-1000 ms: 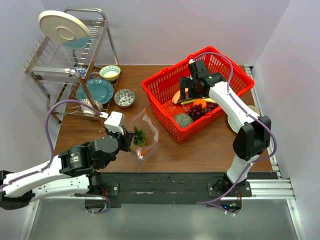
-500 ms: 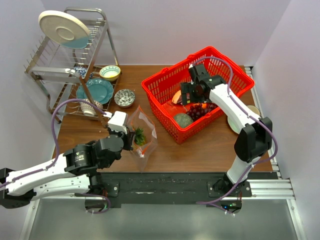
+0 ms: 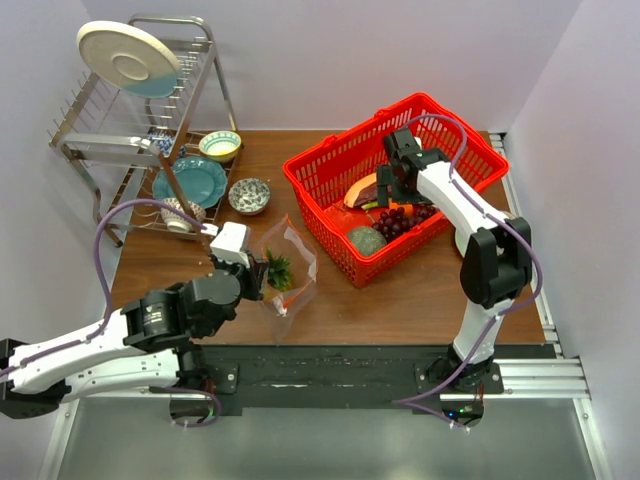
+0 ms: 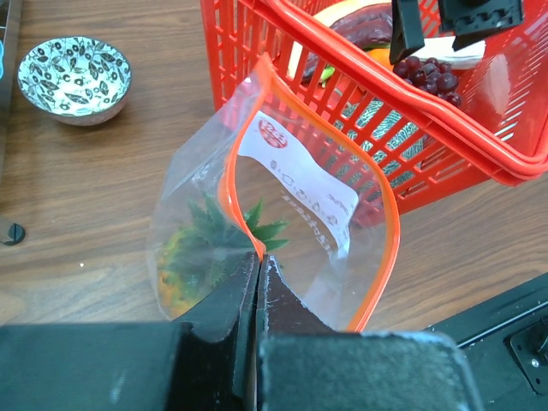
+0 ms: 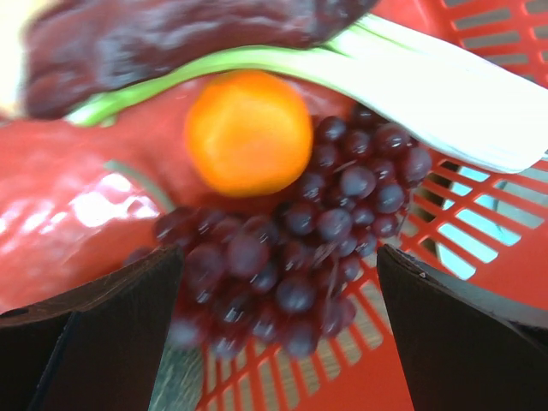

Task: Place the food in the zip-top bag and seal the zipper
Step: Pick up the fake fruit from the bin.

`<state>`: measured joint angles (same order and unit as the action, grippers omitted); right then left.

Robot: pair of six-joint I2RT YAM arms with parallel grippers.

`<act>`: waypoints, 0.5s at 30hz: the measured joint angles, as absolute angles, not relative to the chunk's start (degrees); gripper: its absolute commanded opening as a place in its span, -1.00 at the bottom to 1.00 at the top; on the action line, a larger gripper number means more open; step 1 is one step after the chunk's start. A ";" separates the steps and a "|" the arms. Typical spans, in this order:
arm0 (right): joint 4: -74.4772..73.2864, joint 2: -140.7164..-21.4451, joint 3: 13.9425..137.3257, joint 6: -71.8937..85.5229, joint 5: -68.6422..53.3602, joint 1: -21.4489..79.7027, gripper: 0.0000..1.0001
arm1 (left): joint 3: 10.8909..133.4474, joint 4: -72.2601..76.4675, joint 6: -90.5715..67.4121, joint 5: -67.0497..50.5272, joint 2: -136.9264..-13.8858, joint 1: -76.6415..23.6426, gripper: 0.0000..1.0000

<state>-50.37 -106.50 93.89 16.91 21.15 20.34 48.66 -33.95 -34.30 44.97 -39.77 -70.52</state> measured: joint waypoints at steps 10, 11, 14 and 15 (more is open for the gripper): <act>-49.52 -113.38 93.84 17.50 23.09 19.16 0.90 | 47.86 -33.93 -34.41 44.91 -39.79 -70.52 -1.00; -49.10 -114.67 93.86 17.65 22.76 18.83 0.69 | 47.86 -33.87 -34.41 44.80 -39.94 -70.52 -1.00; -48.38 -117.54 93.89 18.33 21.26 17.58 -0.20 | 47.86 -33.71 -34.39 44.47 -40.45 -70.52 -1.00; -48.31 -117.71 93.89 18.48 20.84 17.47 -0.45 | 47.86 -33.74 -34.39 44.34 -40.58 -70.52 -1.00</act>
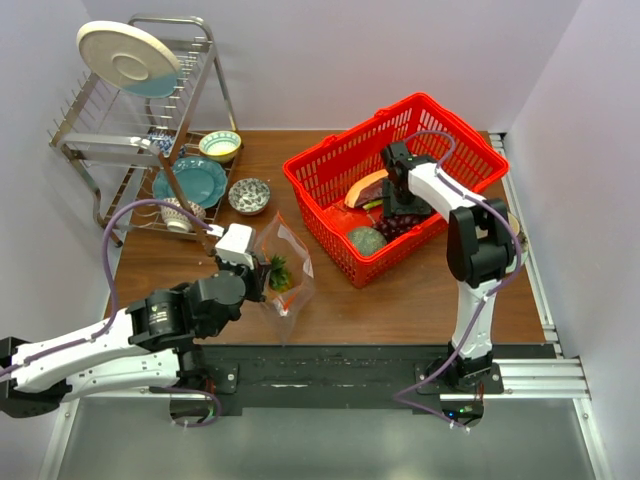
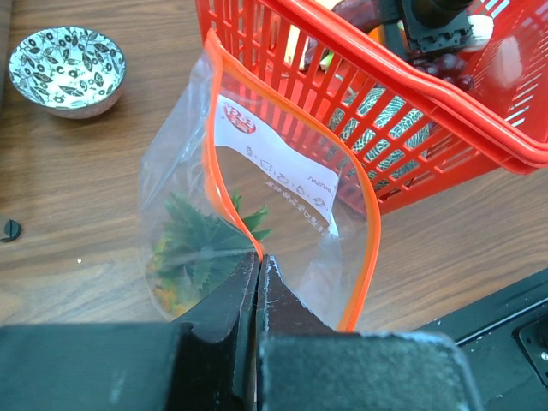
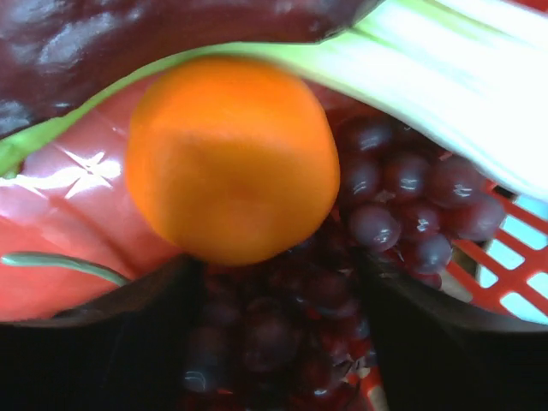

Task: Place the food in the zip-top bag and seal the zipper
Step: Pick up the fake fruit from the bin.

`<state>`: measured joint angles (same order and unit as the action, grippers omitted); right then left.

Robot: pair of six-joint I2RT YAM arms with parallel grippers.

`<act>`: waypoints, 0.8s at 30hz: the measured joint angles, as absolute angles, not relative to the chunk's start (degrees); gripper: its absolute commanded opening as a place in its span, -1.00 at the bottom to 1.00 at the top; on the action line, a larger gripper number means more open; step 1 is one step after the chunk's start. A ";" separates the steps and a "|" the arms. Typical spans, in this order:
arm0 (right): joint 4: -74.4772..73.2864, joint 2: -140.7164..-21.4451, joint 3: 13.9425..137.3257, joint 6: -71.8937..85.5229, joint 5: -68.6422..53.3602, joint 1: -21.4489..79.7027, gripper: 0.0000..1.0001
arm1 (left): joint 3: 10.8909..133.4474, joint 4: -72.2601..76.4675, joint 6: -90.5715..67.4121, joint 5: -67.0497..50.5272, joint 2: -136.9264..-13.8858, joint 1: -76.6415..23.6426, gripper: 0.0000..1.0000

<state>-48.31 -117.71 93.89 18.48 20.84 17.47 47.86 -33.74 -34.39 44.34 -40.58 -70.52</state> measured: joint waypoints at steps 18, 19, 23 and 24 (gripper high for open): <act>-50.17 -97.93 101.80 18.44 5.10 17.34 -1.00 | 47.86 -34.06 -34.98 44.29 -40.36 -70.52 -1.00; -50.19 -97.27 102.54 18.50 3.53 17.34 -1.00 | 47.81 -34.13 -35.18 44.31 -40.27 -70.52 -1.00; -50.11 -95.90 104.73 18.85 -3.49 17.39 -1.00 | 47.20 -34.63 -35.94 44.31 -39.22 -70.52 -1.00; -50.09 -95.61 105.12 19.00 -5.87 17.43 -1.00 | 47.09 -34.87 -35.99 44.34 -39.00 -70.52 -1.00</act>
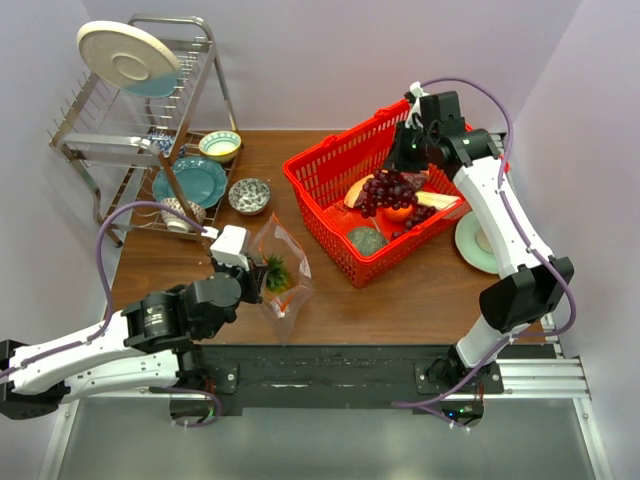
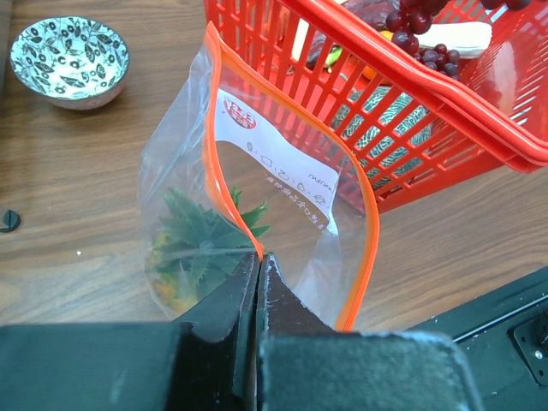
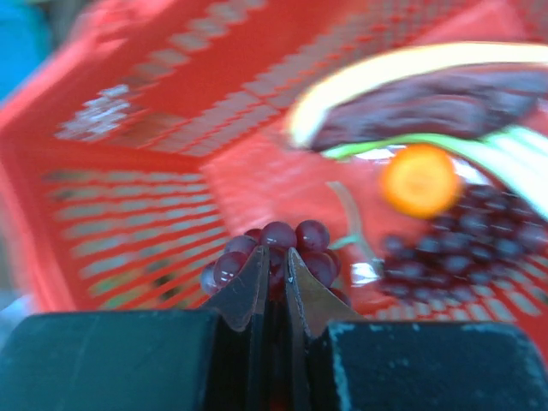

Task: Place the food in the zip-top bag and seal the zipper
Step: Pick up the fake fruit from the bin, then place the fake fruit in the zipper food storage bag.

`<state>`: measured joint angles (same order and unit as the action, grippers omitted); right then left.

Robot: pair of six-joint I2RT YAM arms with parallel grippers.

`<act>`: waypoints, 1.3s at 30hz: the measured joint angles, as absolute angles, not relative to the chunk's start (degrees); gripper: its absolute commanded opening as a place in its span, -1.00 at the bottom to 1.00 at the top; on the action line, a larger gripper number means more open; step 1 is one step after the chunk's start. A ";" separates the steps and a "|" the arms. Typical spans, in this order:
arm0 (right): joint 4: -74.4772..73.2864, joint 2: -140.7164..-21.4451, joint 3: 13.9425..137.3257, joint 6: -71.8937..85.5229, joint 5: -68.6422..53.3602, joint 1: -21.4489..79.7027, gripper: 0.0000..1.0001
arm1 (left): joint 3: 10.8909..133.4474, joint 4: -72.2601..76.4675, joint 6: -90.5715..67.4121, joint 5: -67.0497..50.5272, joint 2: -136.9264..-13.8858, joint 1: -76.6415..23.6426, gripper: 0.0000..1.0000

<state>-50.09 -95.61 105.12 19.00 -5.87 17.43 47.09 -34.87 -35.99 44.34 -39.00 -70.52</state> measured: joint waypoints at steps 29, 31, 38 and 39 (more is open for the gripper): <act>-32.25 -85.84 99.15 31.44 -44.73 37.08 -1.00 | 47.13 -34.83 -37.45 45.10 -39.35 -70.52 -1.00; -30.96 -85.78 98.04 32.01 -44.60 38.57 -1.00 | 47.13 -34.85 -37.95 44.88 -39.35 -70.52 -1.00; -28.53 -85.86 92.90 33.80 -42.96 43.44 -1.00 | 47.13 -34.24 -39.05 43.57 -38.26 -70.52 -1.00; -28.38 -85.86 92.86 33.98 -42.85 43.79 -1.00 | 47.13 -34.04 -39.35 43.42 -38.17 -70.52 -1.00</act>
<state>-28.38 -85.86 92.86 33.98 -42.85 43.79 47.13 -34.04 -39.35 43.42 -38.17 -70.52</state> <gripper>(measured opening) 0.084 0.019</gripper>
